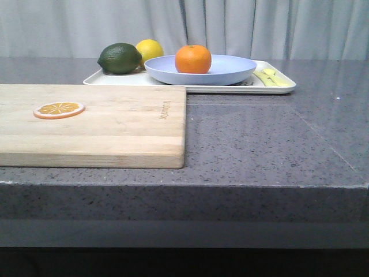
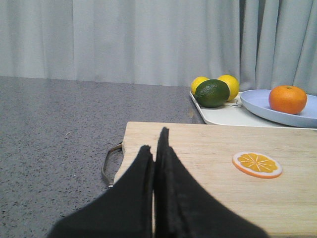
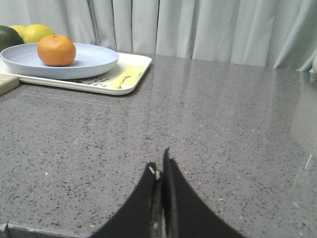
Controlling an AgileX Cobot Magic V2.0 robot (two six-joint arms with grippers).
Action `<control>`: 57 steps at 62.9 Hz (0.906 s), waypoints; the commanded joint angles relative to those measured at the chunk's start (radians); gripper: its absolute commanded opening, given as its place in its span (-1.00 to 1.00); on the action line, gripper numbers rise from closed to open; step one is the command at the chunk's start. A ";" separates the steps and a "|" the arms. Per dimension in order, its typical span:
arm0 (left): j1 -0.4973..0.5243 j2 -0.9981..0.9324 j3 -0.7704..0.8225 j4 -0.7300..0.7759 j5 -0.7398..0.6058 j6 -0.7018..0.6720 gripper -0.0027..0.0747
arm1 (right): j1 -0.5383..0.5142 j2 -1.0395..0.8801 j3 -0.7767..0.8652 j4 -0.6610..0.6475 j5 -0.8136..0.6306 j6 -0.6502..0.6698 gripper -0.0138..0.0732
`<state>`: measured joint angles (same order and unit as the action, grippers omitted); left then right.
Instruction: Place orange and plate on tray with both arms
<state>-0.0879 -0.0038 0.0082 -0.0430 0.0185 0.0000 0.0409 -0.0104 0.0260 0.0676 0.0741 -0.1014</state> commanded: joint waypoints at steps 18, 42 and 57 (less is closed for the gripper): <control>0.001 -0.018 0.026 -0.008 -0.075 0.000 -0.98 | -0.025 -0.018 -0.024 0.076 -0.088 0.010 -0.84; 0.001 -0.018 0.026 -0.008 -0.075 0.000 -0.98 | -0.025 -0.018 -0.024 0.076 -0.088 0.010 -0.84; 0.001 -0.018 0.026 -0.008 -0.075 0.000 -0.98 | -0.025 -0.018 -0.024 -0.019 -0.092 0.139 -0.84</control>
<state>-0.0879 -0.0038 0.0082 -0.0430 0.0185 0.0000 0.0196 -0.0104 0.0260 0.1042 0.0724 -0.0406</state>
